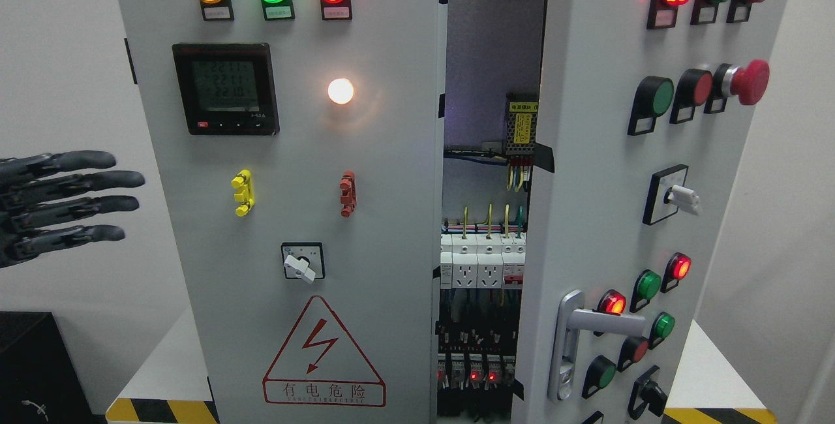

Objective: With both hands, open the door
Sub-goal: 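Reach the left hand into the gap between the cabinet doors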

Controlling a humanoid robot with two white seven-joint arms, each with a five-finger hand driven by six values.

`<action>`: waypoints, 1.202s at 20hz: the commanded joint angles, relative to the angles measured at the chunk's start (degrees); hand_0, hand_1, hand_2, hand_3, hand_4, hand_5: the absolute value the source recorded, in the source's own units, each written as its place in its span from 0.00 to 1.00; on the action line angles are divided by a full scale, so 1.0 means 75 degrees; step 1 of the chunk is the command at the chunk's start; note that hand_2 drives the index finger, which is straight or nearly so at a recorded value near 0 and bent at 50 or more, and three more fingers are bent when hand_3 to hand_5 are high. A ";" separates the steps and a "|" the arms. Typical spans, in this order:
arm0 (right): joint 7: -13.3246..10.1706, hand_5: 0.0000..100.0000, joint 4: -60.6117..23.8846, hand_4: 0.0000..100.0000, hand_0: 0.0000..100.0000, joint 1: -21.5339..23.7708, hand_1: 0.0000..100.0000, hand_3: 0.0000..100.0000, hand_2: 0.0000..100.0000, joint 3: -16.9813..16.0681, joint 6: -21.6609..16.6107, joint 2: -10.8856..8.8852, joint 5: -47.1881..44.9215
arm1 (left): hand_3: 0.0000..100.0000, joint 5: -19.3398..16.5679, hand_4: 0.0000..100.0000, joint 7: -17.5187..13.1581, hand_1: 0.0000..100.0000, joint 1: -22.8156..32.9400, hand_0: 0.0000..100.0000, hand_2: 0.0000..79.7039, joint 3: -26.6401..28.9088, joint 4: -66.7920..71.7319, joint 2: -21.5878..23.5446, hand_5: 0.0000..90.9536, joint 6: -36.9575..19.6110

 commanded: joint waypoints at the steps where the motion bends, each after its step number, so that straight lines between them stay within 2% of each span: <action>1: -0.0006 0.00 0.0000 0.00 0.00 -0.0002 0.00 0.00 0.00 -0.0258 0.0001 0.0000 0.0000 | 0.00 0.0060 0.00 0.0819 0.00 -0.1335 0.00 0.00 -0.3123 -0.0128 -0.2916 0.00 -0.0085; 4: -0.0006 0.00 0.0000 0.00 0.00 -0.0002 0.00 0.00 0.00 -0.0258 0.0001 0.0000 0.0000 | 0.00 0.0083 0.00 0.1465 0.00 -0.1323 0.00 0.00 -0.3018 0.0368 -0.4150 0.00 -0.0085; 8: -0.0006 0.00 0.0000 0.00 0.00 -0.0002 0.00 0.00 0.00 -0.0258 0.0001 0.0000 0.0000 | 0.00 0.0119 0.00 0.1828 0.00 -0.1194 0.00 0.00 -0.2024 0.0344 -0.5147 0.00 -0.0050; 10: -0.0006 0.00 0.0000 0.00 0.00 -0.0002 0.00 0.00 0.00 -0.0258 0.0013 0.0000 0.0000 | 0.00 0.0130 0.00 0.1876 0.00 -0.1159 0.00 0.00 -0.1543 0.0344 -0.5569 0.00 0.0009; 14: -0.0006 0.00 0.0000 0.00 0.00 0.0009 0.00 0.00 0.00 -0.0258 0.0001 0.0000 0.0000 | 0.00 0.0107 0.00 0.2028 0.00 -0.1159 0.00 0.00 -0.1225 0.0380 -0.6565 0.00 0.0009; 17: -0.0006 0.00 0.0000 0.00 0.00 -0.0002 0.00 0.00 0.00 -0.0258 0.0001 0.0000 0.0000 | 0.00 0.0084 0.00 0.2753 0.00 -0.1077 0.00 0.00 -0.0874 0.0380 -0.7199 0.00 0.0032; 21: -0.0006 0.00 0.0000 0.00 0.00 -0.0002 0.00 0.00 0.00 -0.0258 0.0001 0.0000 0.0000 | 0.00 -0.0045 0.00 0.3199 0.00 -0.1077 0.00 0.00 -0.0802 0.0391 -0.7855 0.00 0.0021; 24: -0.0006 0.00 0.0000 0.00 0.00 -0.0002 0.00 0.00 0.00 -0.0258 0.0001 0.0000 0.0000 | 0.00 -0.0267 0.00 0.3889 0.00 -0.1089 0.00 0.00 -0.0791 0.0356 -0.8195 0.00 0.0009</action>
